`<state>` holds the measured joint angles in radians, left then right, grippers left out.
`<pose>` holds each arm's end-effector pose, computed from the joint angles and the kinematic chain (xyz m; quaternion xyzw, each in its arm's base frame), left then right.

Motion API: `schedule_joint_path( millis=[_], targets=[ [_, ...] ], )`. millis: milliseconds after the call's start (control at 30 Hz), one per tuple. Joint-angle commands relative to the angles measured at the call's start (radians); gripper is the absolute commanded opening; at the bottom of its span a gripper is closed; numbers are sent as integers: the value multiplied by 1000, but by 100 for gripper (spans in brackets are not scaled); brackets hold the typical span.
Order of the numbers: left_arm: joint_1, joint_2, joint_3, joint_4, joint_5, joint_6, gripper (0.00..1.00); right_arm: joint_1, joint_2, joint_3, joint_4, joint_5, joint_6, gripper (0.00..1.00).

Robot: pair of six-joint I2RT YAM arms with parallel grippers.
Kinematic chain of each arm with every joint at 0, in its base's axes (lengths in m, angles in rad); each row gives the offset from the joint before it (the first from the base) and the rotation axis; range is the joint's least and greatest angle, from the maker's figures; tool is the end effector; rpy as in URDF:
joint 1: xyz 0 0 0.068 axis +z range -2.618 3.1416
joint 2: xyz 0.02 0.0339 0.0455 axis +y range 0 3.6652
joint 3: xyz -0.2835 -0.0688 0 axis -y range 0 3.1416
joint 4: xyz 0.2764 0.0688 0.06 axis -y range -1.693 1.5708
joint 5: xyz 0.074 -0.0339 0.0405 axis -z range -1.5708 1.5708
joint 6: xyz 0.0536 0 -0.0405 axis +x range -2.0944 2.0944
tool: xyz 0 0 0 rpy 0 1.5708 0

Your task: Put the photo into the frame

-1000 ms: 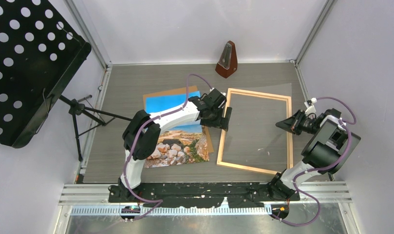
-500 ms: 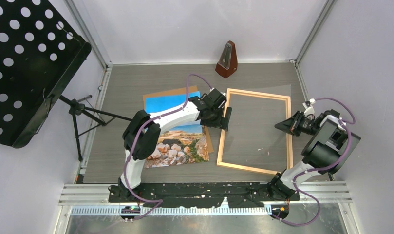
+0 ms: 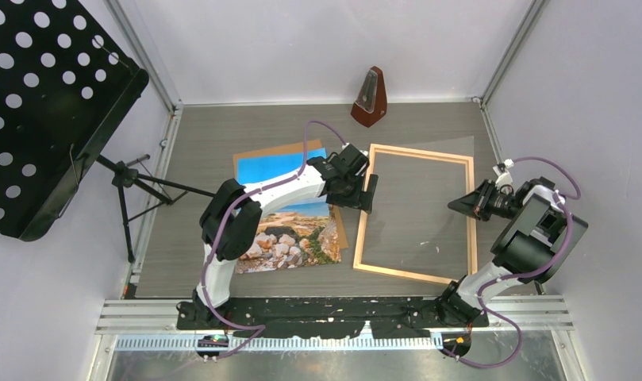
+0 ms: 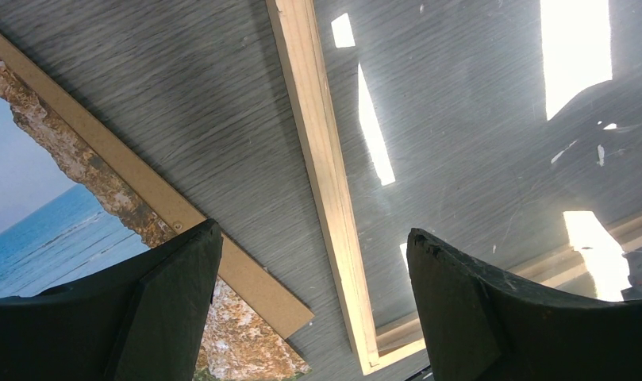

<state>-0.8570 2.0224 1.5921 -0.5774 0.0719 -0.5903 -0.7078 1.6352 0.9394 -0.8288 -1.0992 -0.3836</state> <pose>0.3166 -0.3714 0.2000 0.1375 0.9502 -0.2097 0.1852 0.2540 -0.1545 0.1670 0.1257 0.8433 0.4361 0.2879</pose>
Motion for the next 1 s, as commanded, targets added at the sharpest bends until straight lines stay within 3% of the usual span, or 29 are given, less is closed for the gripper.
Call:
schedule_joint_path(
  millis=[0, 967],
  targets=[
    [1, -13, 10, 26, -6, 16, 87, 6, -15, 42, -26, 1, -40, 6],
    [1, -13, 13, 23, -4, 18, 87, 6, 9, 61, -54, 1, -66, 6]
  ],
)
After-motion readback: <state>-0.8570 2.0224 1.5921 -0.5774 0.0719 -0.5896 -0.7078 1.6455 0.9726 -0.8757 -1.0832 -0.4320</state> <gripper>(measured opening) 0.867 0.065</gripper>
